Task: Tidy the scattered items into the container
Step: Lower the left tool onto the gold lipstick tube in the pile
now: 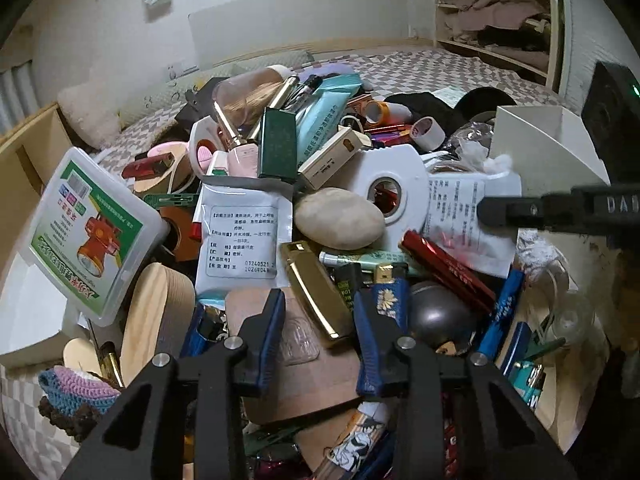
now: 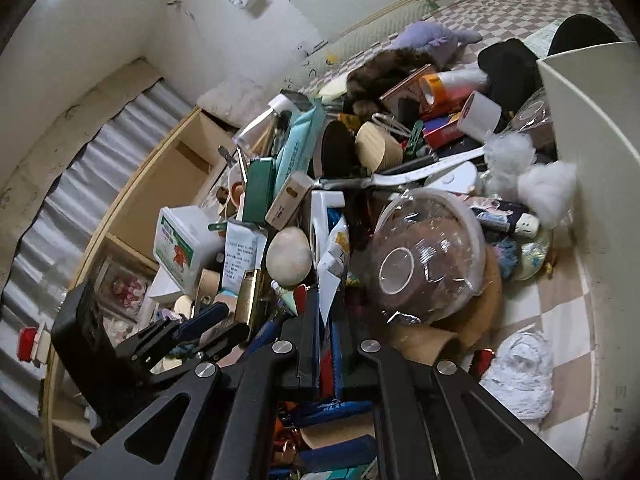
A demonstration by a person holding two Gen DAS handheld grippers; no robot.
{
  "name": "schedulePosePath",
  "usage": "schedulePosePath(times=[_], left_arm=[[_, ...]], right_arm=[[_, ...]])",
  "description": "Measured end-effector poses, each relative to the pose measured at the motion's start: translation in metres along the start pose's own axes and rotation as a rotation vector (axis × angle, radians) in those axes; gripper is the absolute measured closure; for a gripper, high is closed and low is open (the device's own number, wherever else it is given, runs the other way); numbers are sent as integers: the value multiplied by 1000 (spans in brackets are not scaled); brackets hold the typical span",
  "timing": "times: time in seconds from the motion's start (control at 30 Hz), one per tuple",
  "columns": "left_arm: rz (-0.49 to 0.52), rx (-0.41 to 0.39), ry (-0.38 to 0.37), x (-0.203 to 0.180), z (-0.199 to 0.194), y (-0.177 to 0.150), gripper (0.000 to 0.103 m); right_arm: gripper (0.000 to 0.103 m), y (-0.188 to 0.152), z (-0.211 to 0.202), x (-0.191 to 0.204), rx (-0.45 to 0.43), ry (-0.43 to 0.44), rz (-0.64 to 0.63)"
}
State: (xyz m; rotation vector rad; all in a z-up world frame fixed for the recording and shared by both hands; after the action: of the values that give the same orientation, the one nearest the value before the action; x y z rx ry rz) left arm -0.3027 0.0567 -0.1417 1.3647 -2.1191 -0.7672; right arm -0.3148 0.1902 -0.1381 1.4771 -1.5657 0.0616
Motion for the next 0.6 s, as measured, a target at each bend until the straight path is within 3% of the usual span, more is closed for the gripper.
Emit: schedulePosePath(times=[0.47,0.53,0.6], left_arm=[[-56,38,-20,1,20,12,67],[-40,44,11,4,17,11,74],[-19,43,39,7,14,8,74]], right_arm=[[96,-5,25,-3,47,-75,-22],[96,-6,25,-4,47,-81,-30],[96,-7,24,-6,52,-75,-25]])
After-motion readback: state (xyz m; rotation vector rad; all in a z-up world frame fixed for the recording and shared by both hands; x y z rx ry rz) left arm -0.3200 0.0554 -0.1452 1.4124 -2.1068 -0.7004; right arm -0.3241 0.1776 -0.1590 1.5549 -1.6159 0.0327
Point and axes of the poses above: each gripper's, at about its wrist camera, not at the fingertips, and z roughly the way its jaws point, x to its left, y to its top, the point moved 8 cm from there along z, roughly the way its jaws point, and after that the axes turned 2 degrees about -x, right-handed, at the moved point
